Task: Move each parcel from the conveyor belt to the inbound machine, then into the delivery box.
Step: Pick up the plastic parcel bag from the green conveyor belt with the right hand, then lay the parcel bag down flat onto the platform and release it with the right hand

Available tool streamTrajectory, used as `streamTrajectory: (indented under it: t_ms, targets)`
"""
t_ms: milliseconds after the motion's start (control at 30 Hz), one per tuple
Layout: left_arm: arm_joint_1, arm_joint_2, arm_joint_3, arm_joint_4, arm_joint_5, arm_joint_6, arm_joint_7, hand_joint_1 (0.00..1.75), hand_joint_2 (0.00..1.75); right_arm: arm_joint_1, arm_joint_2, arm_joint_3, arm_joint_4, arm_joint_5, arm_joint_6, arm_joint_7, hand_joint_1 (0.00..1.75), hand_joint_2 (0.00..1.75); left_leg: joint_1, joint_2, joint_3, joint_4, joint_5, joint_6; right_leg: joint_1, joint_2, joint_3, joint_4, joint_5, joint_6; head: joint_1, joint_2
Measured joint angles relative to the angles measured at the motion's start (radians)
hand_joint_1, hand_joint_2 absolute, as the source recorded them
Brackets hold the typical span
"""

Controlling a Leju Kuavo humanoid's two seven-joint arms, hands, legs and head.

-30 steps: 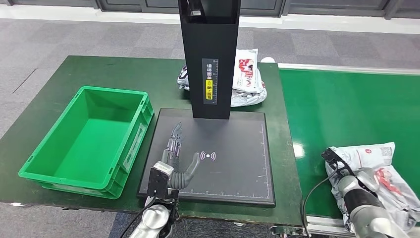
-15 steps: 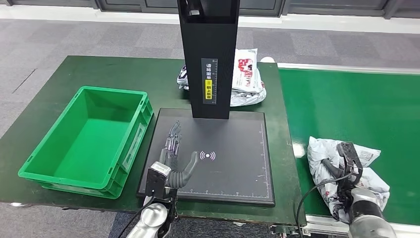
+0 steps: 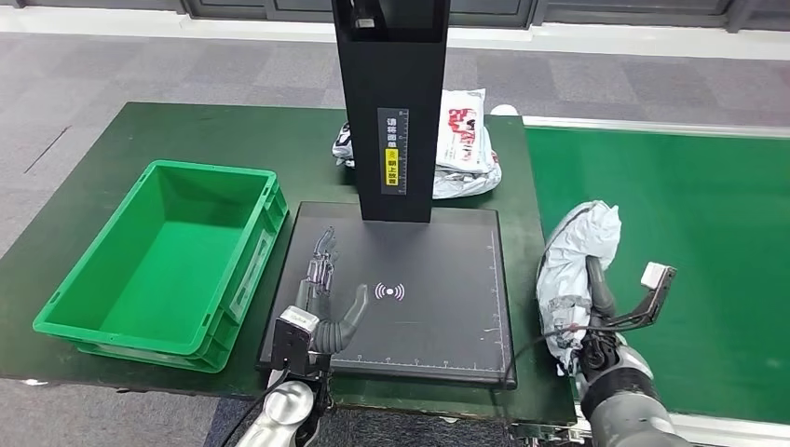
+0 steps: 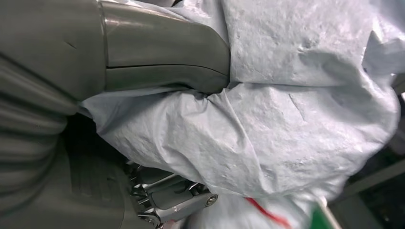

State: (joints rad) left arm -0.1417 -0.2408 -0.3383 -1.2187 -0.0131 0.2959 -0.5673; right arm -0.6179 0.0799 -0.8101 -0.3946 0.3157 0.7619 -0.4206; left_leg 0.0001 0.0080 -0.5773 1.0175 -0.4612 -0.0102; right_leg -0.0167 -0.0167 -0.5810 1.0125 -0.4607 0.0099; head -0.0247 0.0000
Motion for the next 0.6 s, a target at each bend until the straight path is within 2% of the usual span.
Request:
streamTrajectory:
  t_ms: [133,267,333,433,600]
  targets:
    - [0.013,0.002,0.009,-0.009,-0.010,0.001,0.001,0.00,1.75,0.017,0.052,0.084,-0.090,-0.212,0.021,0.027,1.75,1.75,0.000,-0.004,-0.003,0.000,0.001,0.000,0.000,-0.003,-0.002,0.000,0.000,0.000,0.000,0.000]
    - [0.027,0.003,0.016,-0.026,-0.026,0.002,0.012,0.00,1.75,0.075,0.096,0.262,-0.267,-0.508,0.008,0.115,1.75,1.75,0.000,-0.003,-0.004,0.000,0.001,0.000,-0.001,-0.002,-0.003,0.000,0.000,0.000,0.000,0.000]
    - [0.031,0.003,0.016,-0.036,-0.031,0.002,0.017,0.00,1.75,0.107,0.108,0.364,-0.364,-0.614,-0.018,0.149,1.75,1.75,0.000,-0.003,-0.004,0.000,0.001,0.000,-0.001,-0.002,-0.003,0.000,0.000,0.000,0.000,0.000]
    - [0.035,0.003,0.016,-0.045,-0.032,0.002,0.020,0.00,1.75,0.138,0.118,0.477,-0.472,-0.666,-0.039,0.168,1.75,1.75,0.000,-0.003,-0.004,0.000,0.001,0.000,-0.001,-0.002,-0.004,0.000,0.000,0.000,0.000,0.000]
    - [0.036,0.003,0.018,-0.052,-0.032,0.001,0.021,0.00,1.75,0.169,0.122,0.581,-0.568,-0.692,-0.053,0.172,1.75,1.75,0.000,-0.003,-0.004,0.000,0.001,0.000,-0.001,-0.002,-0.003,0.000,0.000,0.000,0.000,0.000]
